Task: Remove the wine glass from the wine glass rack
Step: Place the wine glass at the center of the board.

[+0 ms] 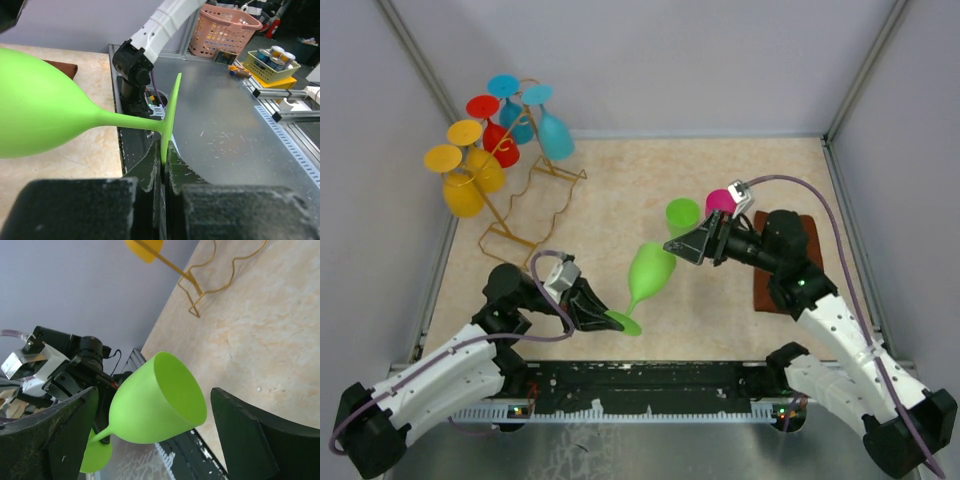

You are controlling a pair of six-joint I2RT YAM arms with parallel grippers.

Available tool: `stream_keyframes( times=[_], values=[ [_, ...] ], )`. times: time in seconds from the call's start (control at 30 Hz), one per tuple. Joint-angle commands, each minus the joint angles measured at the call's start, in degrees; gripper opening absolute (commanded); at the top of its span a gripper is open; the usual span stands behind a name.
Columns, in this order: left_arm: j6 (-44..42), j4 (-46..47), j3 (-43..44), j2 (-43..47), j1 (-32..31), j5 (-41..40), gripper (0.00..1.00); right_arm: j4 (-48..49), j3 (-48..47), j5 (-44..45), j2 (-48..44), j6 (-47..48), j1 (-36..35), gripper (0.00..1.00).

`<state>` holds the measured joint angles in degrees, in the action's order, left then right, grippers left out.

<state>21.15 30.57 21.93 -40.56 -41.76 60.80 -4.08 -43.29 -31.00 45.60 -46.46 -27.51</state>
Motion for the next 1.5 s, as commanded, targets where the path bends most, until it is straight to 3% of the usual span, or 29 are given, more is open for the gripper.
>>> stream_keyframes(
  times=[0.0,0.17,0.3,0.47,0.87,1.2,1.47],
  values=[
    [1.12,7.62,-0.96,0.51,-0.28,4.61,0.00,9.78,1.00,-11.46,2.38,-4.51,0.17,0.93],
    [2.62,9.01,-1.01,0.18,-0.35,6.09,0.00,15.00,1.62,-18.05,4.33,-6.40,0.15,0.90],
    [3.92,12.04,-1.08,0.27,-0.32,7.92,0.00,28.98,3.82,-34.20,5.48,-11.07,0.17,0.91],
    [0.86,11.58,-2.16,2.73,-0.34,10.15,0.00,31.63,3.08,-38.61,5.07,-11.38,0.17,0.87],
    [-6.69,0.69,-0.33,3.51,-0.34,8.55,0.00,33.05,3.85,-39.48,3.42,-12.05,0.17,0.47],
    [-8.92,-1.09,0.06,3.42,-0.34,6.77,0.00,33.05,4.11,-38.73,1.89,-12.08,0.17,0.16],
    [-10.15,-1.78,0.38,3.56,-0.34,4.66,0.00,32.04,4.22,-36.91,1.01,-10.86,0.17,0.00]
  ],
)
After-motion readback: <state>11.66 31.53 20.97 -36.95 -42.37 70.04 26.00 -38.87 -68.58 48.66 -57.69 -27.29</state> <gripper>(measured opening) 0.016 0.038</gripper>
